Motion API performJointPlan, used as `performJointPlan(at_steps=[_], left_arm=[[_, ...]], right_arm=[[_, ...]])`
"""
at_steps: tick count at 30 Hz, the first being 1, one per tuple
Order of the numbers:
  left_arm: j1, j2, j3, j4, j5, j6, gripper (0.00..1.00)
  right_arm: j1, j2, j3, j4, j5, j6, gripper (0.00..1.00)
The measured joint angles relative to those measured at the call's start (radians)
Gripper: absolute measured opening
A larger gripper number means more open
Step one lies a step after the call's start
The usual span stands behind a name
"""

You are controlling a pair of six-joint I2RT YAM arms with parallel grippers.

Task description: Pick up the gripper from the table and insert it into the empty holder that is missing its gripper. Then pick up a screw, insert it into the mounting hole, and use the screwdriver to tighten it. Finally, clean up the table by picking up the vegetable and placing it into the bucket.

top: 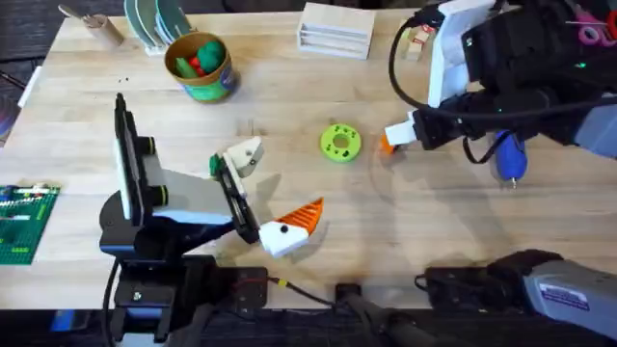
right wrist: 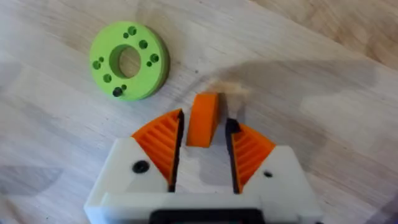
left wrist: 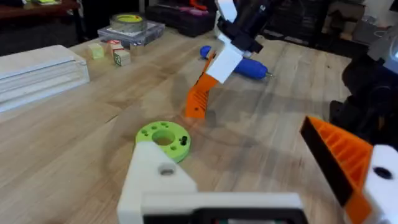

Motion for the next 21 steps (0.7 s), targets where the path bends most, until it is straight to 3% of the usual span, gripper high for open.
performJointPlan(at_steps=[6,13,16,21], left_arm=[[0.000,0.000,0.000,0.000,0.000,0.000,0.993],[0.000,0.000,0.000,0.000,0.000,0.000,0.993],[0.000,0.000,0.000,0.000,0.000,0.000,0.993],[0.000,0.000,0.000,0.000,0.000,0.000,0.993]], right_arm=[[0.007,0.036,0.001,0.001,-0.017,0.000,0.431],[0.007,0.044,0.001,0.006,-0.022,-0.003,0.208],[0.007,0.043,0.001,0.007,-0.022,-0.003,0.032],[0.007,0.042,0.017,0.000,-0.022,-0.003,0.017]])
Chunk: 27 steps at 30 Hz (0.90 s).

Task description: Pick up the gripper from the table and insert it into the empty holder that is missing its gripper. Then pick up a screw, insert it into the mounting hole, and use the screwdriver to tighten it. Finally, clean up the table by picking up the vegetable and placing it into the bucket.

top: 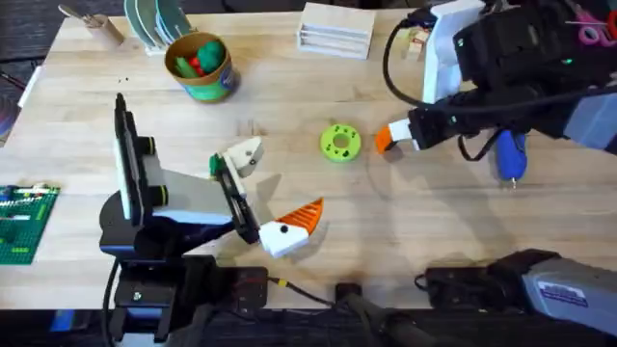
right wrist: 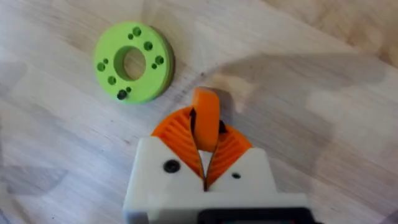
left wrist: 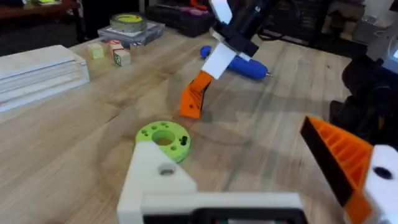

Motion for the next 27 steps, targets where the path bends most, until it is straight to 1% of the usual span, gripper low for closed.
performJointPlan(at_steps=[3,7,10,13,17,22,27], left_arm=[[0.000,0.000,0.000,0.000,0.000,0.000,0.992],[0.000,0.000,0.000,0.000,0.000,0.000,0.993],[0.000,0.000,0.000,0.000,0.000,0.000,0.994],[0.000,0.000,0.000,0.000,0.000,0.000,0.993],[0.000,0.000,0.000,0.000,0.000,0.000,0.992],[0.000,0.000,0.000,0.000,0.000,0.000,0.993],[0.000,0.000,0.000,0.000,0.000,0.000,0.993]], right_arm=[[0.000,-0.017,0.031,-0.001,0.000,0.000,0.016],[0.000,-0.079,0.088,0.002,-0.007,0.009,0.014],[0.001,-0.140,0.115,0.023,-0.062,0.061,0.013],[0.007,-0.176,0.129,0.038,-0.172,0.147,0.012],[0.031,-0.160,0.130,0.037,-0.359,0.258,0.011],[0.071,-0.068,0.130,0.052,-0.582,0.323,0.011],[0.110,0.045,0.130,0.165,-0.756,0.378,0.010]])
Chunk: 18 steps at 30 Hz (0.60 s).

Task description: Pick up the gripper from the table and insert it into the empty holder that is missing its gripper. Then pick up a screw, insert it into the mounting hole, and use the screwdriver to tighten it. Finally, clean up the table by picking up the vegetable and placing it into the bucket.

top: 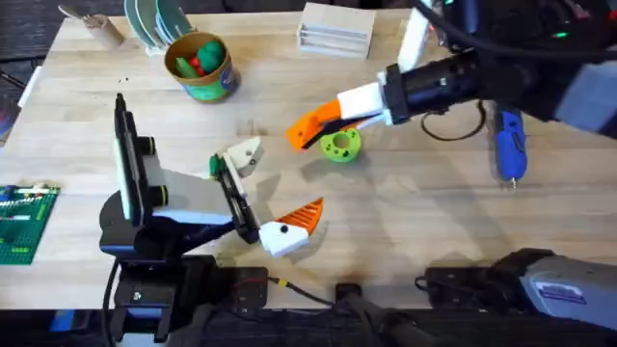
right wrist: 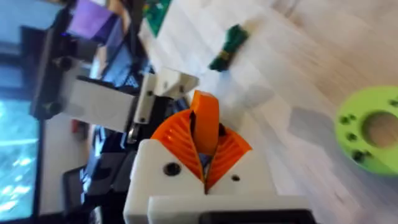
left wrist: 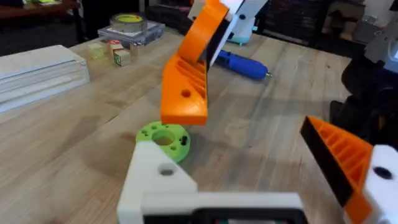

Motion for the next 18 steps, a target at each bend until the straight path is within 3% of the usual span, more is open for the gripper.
performJointPlan(at_steps=[9,18], left_arm=[[0.000,0.000,0.000,0.000,-0.004,0.000,0.992],[0.002,0.000,0.000,0.001,-0.012,0.000,0.992]], right_arm=[[0.080,0.164,0.000,0.191,-0.208,0.113,0.010],[0.099,0.216,0.000,0.284,-0.258,0.188,0.010]])
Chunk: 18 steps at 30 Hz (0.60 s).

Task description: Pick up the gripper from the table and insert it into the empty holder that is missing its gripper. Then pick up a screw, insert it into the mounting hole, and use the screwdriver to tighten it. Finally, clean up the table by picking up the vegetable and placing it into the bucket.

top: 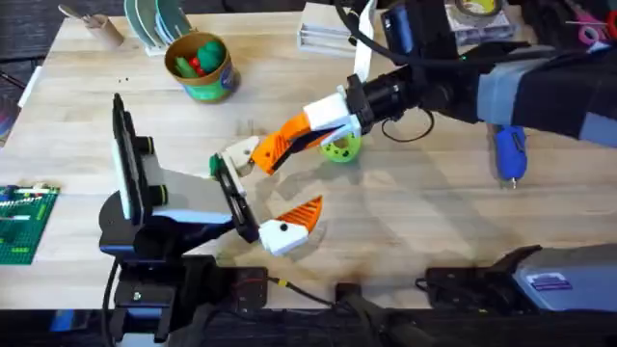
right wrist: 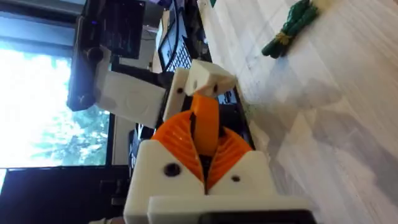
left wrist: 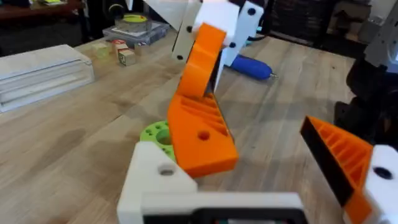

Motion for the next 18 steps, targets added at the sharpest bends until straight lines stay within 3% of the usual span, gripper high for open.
performJointPlan(at_steps=[18], left_arm=[[0.017,0.000,0.000,0.006,-0.054,-0.012,0.993]], right_arm=[[0.040,0.095,0.003,0.189,0.035,0.206,0.008]])
